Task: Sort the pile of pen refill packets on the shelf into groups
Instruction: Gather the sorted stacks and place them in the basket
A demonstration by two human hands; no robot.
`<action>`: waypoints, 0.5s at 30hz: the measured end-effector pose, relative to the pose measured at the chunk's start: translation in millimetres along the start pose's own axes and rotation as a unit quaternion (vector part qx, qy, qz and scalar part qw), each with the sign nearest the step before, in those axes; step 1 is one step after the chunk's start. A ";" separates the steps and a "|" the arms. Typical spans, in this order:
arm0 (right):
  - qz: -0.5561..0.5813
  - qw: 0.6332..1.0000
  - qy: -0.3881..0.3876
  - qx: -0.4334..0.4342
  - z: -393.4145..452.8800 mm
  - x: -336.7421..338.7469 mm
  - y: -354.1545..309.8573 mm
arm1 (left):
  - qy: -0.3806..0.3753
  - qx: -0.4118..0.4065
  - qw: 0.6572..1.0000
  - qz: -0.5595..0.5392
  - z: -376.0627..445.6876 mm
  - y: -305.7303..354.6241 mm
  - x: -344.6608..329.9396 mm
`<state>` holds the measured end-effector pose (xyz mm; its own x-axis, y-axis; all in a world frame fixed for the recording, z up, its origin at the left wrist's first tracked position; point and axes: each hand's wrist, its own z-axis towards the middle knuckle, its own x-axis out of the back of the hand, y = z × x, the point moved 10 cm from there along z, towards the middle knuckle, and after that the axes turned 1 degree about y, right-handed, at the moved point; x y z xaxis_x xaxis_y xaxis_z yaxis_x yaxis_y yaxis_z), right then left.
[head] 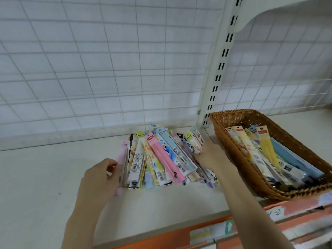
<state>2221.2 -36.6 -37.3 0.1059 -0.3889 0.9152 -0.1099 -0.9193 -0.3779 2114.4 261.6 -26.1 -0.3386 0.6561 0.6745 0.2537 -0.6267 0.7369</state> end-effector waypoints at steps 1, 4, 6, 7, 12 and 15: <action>0.018 1.000 -0.009 0.003 3.2 -0.5 1.8 | 0.003 0.003 1.000 -0.002 -0.2 -0.7 0.9; 0.020 0.999 -0.026 0.013 6.3 -1.4 3.3 | 0.002 0.018 1.000 -0.024 -0.5 -3.7 1.1; 0.012 0.999 -0.020 0.024 4.1 -1.5 1.8 | 0.007 0.020 1.000 -0.014 1.0 -4.9 1.5; 0.007 0.999 -0.006 0.032 2.7 -1.0 0.2 | 0.010 0.019 1.000 -0.005 1.9 -5.2 1.8; -0.115 0.984 0.130 0.043 -18.7 5.6 -9.5 | 0.018 0.014 0.999 0.034 4.9 -7.1 1.9; -0.127 0.979 0.153 0.050 -21.2 6.1 -11.8 | 0.028 0.005 0.998 0.053 6.8 -6.4 3.9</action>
<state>2202.2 -26.8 -24.3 -0.1854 -0.1253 0.9746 -0.0197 -0.9912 -0.1312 2117.6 271.0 -27.9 -0.3589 0.5619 0.7453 0.2991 -0.6872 0.6621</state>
